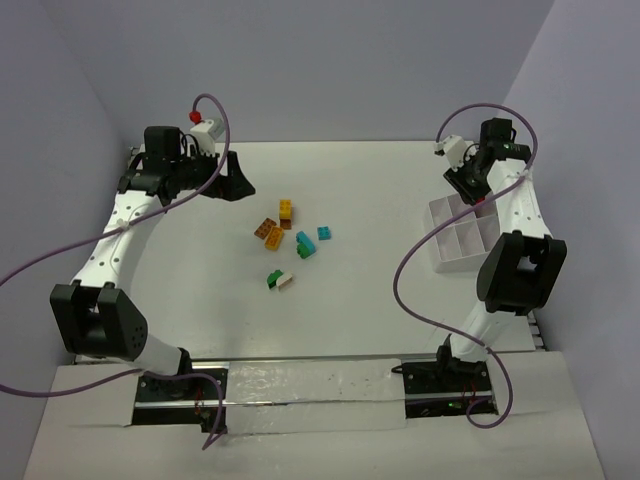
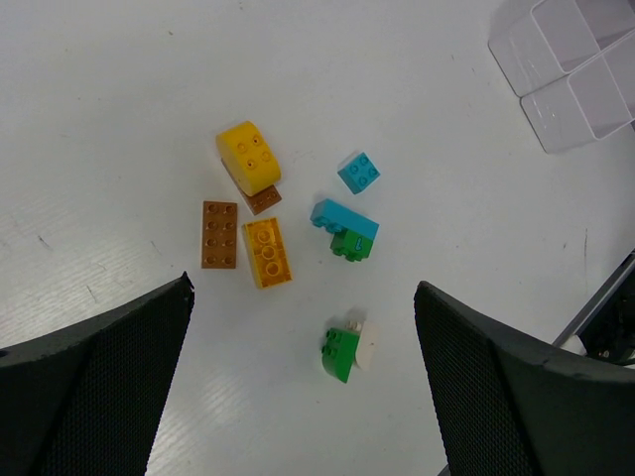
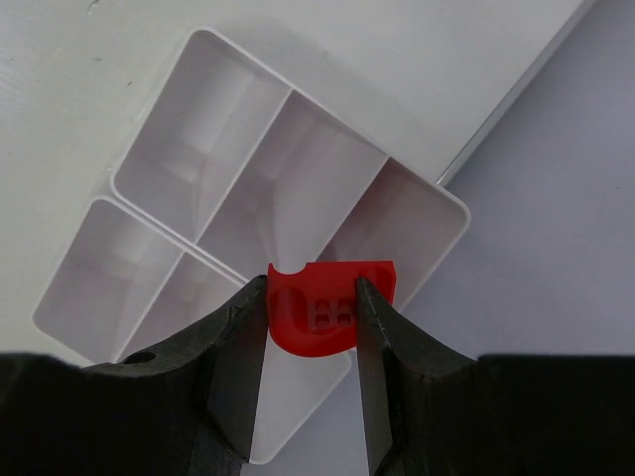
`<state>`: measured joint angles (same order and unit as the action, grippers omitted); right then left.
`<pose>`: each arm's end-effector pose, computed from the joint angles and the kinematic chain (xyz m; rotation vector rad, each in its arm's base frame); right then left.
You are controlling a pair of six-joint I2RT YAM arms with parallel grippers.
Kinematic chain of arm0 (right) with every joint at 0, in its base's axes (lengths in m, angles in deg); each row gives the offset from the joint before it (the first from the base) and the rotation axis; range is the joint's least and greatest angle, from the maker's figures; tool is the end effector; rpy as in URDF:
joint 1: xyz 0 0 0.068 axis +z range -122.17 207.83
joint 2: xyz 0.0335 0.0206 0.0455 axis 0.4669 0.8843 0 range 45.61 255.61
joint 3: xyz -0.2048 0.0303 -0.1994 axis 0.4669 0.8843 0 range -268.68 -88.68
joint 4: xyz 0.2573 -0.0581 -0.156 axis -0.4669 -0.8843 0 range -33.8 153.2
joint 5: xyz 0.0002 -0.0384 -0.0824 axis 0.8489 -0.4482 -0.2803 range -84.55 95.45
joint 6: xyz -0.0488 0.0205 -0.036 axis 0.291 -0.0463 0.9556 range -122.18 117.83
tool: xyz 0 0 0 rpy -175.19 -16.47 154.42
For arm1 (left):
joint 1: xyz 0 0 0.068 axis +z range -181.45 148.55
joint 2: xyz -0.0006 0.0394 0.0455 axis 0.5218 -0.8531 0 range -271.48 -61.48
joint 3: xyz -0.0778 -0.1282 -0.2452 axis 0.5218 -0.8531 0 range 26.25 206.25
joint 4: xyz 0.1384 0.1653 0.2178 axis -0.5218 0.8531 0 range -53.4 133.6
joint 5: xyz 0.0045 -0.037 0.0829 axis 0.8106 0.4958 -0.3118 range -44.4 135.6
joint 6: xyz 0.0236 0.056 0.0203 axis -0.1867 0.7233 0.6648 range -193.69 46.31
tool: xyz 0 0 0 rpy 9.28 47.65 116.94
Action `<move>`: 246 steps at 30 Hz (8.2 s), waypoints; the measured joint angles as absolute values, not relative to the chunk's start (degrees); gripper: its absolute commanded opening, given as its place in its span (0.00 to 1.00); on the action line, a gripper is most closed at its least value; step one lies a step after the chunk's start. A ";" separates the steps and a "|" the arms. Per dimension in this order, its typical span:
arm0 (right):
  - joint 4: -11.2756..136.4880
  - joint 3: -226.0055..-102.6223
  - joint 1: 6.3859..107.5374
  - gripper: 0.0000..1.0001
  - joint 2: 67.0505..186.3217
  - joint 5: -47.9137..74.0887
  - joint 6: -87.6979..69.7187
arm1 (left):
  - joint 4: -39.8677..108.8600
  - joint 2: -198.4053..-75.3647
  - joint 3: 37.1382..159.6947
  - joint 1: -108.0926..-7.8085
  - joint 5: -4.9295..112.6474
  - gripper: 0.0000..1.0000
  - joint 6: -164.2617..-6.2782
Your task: Sort the legos into containers by color
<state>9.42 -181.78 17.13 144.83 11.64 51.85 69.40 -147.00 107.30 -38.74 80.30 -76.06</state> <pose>0.4174 -0.0735 0.3107 -1.0061 2.4300 -0.2583 0.3792 -0.0769 0.3593 0.4276 2.1471 -0.7638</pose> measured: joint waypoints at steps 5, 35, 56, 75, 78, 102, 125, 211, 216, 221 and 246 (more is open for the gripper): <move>11.50 -180.68 17.14 0.38 144.85 8.62 52.57 | 69.40 -147.31 107.30 -38.74 80.30 0.99 -76.08; 19.30 -175.14 17.11 0.49 144.87 -0.09 58.57 | 69.37 -147.67 107.30 -38.74 80.30 0.99 -76.26; 20.59 -173.39 17.88 0.96 144.52 -0.28 58.18 | 69.35 -147.67 107.30 -38.74 80.34 0.99 -76.25; 14.85 -178.08 31.32 1.00 134.04 16.23 37.11 | 68.53 -146.45 101.06 -39.42 69.79 0.89 -75.47; 15.71 -174.87 33.38 1.00 132.21 18.77 31.85 | 67.94 -146.45 99.23 -41.44 64.90 0.88 -75.47; 24.79 -160.25 34.07 1.00 127.38 23.09 16.04 | 66.16 -163.88 100.47 -56.25 48.81 0.69 -82.30; 25.57 -159.47 34.07 1.00 127.30 23.68 15.08 | 66.36 -172.73 103.00 -60.48 46.68 0.51 -83.95; 17.72 -176.32 21.20 0.00 132.41 24.30 7.56 | 60.37 -148.35 100.05 -69.01 57.48 0.99 -76.05; 17.66 -176.75 20.42 0.00 131.73 11.52 12.72 | 59.58 -150.20 101.60 -68.40 56.25 0.99 -76.36; 17.81 -176.75 20.17 0.00 134.33 5.05 15.25 | 59.83 -153.01 101.75 -66.83 56.02 0.99 -77.37; 20.65 -176.75 20.06 0.07 142.94 -1.23 18.25 | 61.76 -160.85 108.32 -64.45 44.39 0.99 -86.38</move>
